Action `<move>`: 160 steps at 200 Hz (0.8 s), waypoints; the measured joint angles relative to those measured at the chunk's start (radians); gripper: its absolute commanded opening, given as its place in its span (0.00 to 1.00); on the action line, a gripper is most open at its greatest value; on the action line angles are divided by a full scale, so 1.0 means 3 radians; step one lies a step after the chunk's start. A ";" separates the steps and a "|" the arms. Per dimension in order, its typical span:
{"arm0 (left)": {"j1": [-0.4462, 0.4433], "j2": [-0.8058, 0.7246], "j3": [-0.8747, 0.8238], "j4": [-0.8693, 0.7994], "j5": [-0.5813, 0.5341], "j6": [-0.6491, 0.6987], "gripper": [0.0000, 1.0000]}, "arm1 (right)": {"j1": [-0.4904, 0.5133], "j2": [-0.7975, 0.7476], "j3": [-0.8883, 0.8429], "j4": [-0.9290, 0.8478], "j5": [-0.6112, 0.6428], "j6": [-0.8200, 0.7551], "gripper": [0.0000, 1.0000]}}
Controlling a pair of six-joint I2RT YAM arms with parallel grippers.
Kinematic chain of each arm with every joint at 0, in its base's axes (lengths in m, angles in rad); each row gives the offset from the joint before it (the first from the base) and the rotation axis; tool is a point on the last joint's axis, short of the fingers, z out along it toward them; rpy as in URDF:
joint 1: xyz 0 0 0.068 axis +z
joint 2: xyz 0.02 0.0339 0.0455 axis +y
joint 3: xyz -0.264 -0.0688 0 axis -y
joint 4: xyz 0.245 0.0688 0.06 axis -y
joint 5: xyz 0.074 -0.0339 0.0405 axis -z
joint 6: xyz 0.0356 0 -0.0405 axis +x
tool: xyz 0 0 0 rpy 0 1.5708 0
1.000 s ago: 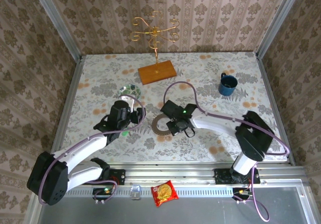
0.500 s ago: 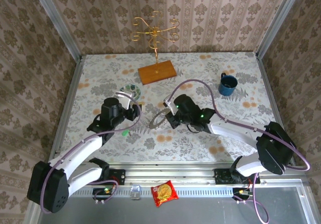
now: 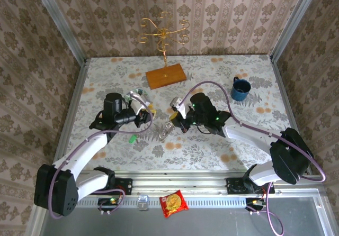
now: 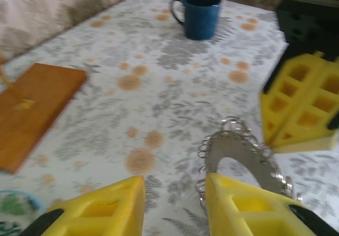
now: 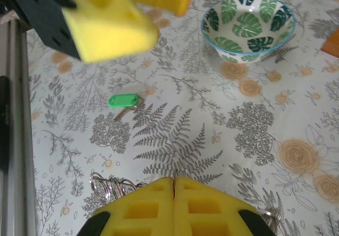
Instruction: Put the keys on the keyring
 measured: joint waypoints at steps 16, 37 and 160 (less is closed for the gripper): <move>-0.0008 0.0027 -0.0014 -0.0022 0.0237 0.0179 0.31 | 0.0000 0.0000 0.0000 0.0001 -0.0086 -0.0086 0.00; -0.0031 0.0028 -0.0061 -0.0001 0.0492 0.0397 0.31 | 0.0000 0.0000 0.0000 0.0003 -0.0197 -0.0186 0.00; -0.0224 0.0402 -0.0024 -0.0320 0.1041 0.0985 0.25 | 0.0017 0.0000 0.0000 0.0058 -0.0521 -0.0346 0.00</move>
